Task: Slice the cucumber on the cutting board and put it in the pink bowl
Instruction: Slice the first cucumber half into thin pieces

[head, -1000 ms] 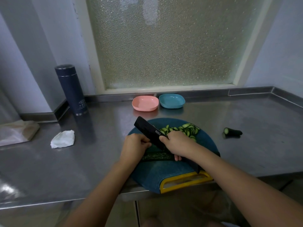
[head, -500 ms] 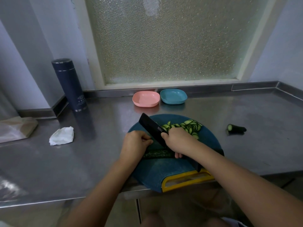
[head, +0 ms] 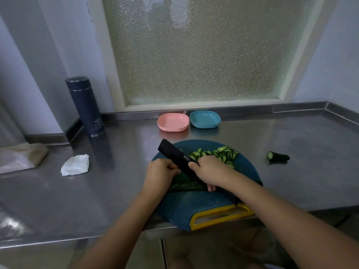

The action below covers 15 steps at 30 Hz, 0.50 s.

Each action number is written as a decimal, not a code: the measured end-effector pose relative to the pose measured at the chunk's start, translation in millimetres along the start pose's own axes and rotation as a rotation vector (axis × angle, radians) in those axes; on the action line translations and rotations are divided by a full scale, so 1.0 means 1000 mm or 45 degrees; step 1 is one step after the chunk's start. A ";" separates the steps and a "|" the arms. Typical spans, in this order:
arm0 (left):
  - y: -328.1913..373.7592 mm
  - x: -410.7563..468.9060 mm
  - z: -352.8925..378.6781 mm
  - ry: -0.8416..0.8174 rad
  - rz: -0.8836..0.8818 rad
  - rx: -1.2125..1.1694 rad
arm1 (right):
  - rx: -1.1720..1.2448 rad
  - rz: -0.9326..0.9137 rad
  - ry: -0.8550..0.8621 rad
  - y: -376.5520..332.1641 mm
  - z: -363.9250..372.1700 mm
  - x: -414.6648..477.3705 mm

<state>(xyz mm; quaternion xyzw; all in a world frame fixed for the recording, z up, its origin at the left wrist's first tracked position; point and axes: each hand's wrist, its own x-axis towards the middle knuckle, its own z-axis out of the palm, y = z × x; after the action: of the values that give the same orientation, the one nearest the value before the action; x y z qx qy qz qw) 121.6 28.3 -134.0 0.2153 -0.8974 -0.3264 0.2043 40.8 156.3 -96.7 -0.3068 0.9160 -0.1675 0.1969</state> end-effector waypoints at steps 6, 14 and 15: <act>-0.002 0.000 0.001 0.011 0.012 0.023 | -0.072 0.005 -0.018 -0.005 0.000 0.001; -0.008 0.002 -0.006 -0.136 -0.059 -0.102 | 0.044 0.076 -0.043 0.000 0.000 0.005; -0.008 0.002 -0.005 -0.114 -0.072 -0.112 | 0.077 0.062 -0.040 0.003 0.000 0.005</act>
<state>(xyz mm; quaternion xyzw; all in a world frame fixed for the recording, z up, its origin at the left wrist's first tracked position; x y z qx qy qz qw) 124.2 19.4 -135.2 0.2164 -0.8841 -0.3804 0.1638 36.3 155.3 -99.4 -0.2807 0.9145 -0.1856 0.2245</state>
